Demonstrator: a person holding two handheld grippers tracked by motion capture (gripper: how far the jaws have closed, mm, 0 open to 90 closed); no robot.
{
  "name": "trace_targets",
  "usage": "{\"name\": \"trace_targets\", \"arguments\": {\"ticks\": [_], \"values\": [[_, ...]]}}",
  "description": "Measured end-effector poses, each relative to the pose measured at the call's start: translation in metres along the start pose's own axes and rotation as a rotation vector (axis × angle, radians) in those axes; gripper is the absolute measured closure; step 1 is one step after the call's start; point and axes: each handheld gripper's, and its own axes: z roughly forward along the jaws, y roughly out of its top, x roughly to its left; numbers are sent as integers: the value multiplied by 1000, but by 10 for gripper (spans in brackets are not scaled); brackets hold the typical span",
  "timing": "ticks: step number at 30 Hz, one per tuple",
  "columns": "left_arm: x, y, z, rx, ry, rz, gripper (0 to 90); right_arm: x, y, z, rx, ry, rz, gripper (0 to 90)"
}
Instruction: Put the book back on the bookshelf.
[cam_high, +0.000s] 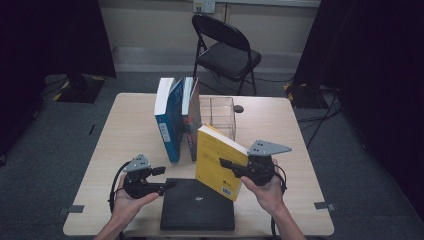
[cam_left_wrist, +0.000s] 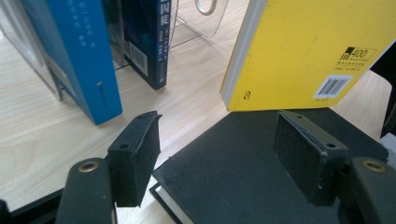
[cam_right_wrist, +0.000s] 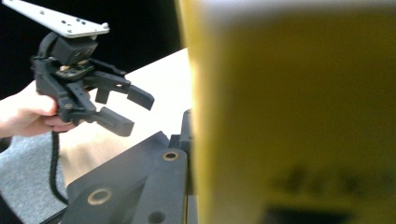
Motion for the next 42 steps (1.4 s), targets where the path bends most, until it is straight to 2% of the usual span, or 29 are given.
{"name": "trace_targets", "arguments": {"ticks": [6, 11, 13, 15, 18, 23, 26, 30, 34, 37, 42], "values": [[3, -1, 1, 5, 25, 1, 316, -6, 3, 3, -9, -47, 13, 757], [4, -1, 4, 10, 10, -19, 321, -14, 4, 4, -31, -89, 51, 756], [2, -2, 6, 23, 37, 8, 321, -16, 6, 6, -31, -109, 56, 756], [2, -2, 7, 33, 28, 2, 317, -17, 8, 9, -32, -133, 56, 756], [2, -2, 10, 54, 45, 4, 281, -20, 11, 16, -27, -159, 58, 756], [-1, -2, 12, 84, 58, 20, 252, -27, 16, 29, -30, -165, 80, 756], [-2, -2, 11, 80, 57, 26, 221, -35, 18, 40, -29, -176, 101, 757], [-4, -2, 11, 78, 60, 36, 205, -42, 19, 45, -30, -192, 128, 756], [-4, -2, 11, 86, 55, 39, 205, -44, 24, 54, -15, -233, 101, 757], [-5, -2, 11, 79, 42, 41, 202, -48, 26, 59, -15, -242, 110, 756], [-5, -2, 10, 82, 51, 43, 206, -54, 30, 69, -29, -273, 124, 756]]}}
